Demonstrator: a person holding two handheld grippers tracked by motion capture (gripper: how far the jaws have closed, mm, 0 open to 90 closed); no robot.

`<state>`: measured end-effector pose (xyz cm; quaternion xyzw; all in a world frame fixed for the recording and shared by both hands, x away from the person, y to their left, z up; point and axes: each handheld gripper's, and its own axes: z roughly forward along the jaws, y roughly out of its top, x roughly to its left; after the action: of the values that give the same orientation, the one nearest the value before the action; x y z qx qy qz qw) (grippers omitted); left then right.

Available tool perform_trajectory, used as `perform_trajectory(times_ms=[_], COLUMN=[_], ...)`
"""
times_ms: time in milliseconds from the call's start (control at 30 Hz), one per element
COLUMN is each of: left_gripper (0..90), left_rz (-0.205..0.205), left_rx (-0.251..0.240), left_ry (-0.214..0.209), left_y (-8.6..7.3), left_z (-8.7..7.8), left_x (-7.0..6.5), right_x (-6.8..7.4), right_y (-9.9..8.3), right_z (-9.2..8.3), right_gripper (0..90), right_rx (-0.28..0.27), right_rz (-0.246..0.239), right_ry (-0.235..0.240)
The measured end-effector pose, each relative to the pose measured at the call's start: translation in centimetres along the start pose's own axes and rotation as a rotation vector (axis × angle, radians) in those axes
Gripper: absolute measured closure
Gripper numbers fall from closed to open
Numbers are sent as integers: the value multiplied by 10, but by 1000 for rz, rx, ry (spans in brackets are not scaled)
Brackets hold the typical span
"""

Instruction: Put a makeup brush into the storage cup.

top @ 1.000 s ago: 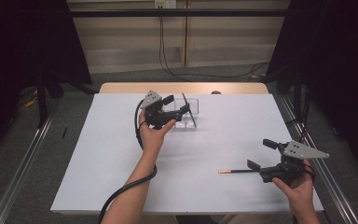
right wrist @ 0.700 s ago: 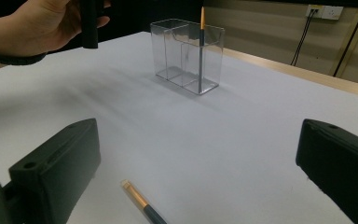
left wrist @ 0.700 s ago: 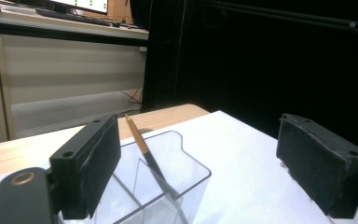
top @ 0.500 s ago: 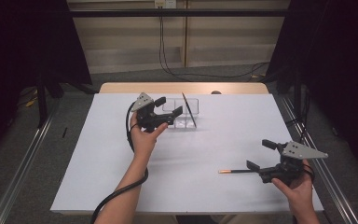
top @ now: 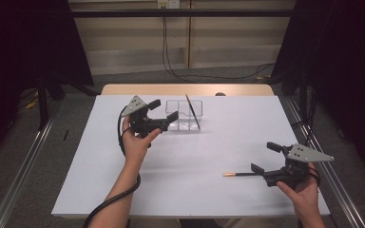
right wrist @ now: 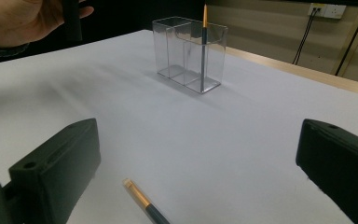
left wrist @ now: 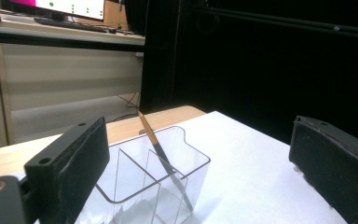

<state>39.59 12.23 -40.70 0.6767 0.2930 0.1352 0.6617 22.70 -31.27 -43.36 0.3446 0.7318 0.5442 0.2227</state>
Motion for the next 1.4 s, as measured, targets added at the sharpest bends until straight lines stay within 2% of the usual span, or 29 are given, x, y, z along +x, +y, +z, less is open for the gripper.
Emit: perform_trajectory(times_ms=[167,233,400,467,500,533,667,867,1000,1300,1400], left_gripper=[15,6,1,2,2,3,1,1,1,1,0], left_rz=[-21,-8,-30,-17,7,5,46,41,66,62,76], left_rx=[-9,-7,-26,-18,-8,-10,17,16,33,32,39], left_ry=[-20,-34,-52,-53,-46,-52,-56,-71,-66,-77,-76], left_y=[2,3,4,3,3,3,2,1,0,-6,-6], left_z=[-7,-11,-22,-26,-29,-30,-39,-50,-55,-67,-71], left_x=[3,3,6,7,8,8,8,9,8,7,7], right_x=[1,1,1,1,1,1,1,2,3,3,3], right_y=[0,0,0,0,0,0,0,0,1,1,1], right_z=[0,0,0,0,1,1,1,3,4,4,5], right_gripper=[0,0,0,0,0,0,0,0,0,0,0], right_rx=[5,2,4,4,5,5,5,7,6,7,7], right_rz=[-2,1,-1,0,-3,-5,-3,-4,-8,-7,-7], right_ry=[-2,-3,-1,0,0,-1,5,7,10,9,12])
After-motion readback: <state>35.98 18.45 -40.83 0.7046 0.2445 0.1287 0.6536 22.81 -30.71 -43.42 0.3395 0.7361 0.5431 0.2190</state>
